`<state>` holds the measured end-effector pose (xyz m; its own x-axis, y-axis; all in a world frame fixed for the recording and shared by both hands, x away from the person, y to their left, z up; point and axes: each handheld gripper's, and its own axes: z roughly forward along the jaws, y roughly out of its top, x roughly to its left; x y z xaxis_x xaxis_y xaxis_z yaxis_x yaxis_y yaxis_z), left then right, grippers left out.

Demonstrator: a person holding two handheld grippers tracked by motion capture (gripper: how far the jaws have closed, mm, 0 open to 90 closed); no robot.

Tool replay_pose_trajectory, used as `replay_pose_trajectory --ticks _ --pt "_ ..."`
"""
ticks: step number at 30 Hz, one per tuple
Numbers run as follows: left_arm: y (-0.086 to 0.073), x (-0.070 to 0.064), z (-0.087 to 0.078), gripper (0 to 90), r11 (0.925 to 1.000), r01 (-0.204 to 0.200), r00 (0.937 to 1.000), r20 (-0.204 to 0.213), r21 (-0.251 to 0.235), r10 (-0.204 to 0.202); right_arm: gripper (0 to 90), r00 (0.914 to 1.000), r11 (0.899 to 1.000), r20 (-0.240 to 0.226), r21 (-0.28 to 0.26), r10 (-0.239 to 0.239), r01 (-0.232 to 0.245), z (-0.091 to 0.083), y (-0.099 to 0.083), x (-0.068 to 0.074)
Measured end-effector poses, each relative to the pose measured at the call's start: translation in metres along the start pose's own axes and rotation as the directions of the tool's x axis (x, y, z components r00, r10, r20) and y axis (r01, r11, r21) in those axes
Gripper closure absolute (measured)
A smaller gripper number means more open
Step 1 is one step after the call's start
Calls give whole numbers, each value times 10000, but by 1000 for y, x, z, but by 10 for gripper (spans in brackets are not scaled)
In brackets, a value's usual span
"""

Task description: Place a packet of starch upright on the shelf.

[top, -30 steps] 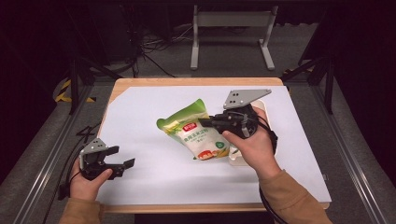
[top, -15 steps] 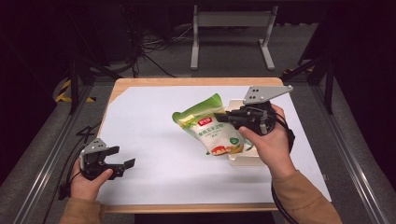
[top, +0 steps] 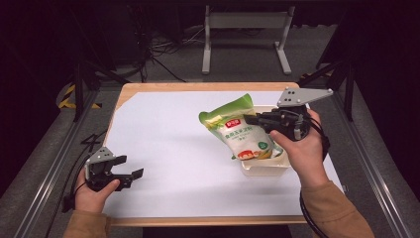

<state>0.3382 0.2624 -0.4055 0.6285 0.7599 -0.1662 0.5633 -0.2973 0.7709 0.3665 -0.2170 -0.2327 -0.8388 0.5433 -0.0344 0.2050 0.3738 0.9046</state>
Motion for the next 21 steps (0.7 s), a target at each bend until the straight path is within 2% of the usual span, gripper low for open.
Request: replay_pose_trajectory --ticks 12,21 --pt "0 0 1 158 10000 22 10000 9 15 -22 894 9995 9999 289 -12 108 -108 -13 -12 -12" --pt "0 -1 2 158 10000 39 10000 6 45 -39 894 9994 9998 322 125 136 -140 -9 -26 -20"
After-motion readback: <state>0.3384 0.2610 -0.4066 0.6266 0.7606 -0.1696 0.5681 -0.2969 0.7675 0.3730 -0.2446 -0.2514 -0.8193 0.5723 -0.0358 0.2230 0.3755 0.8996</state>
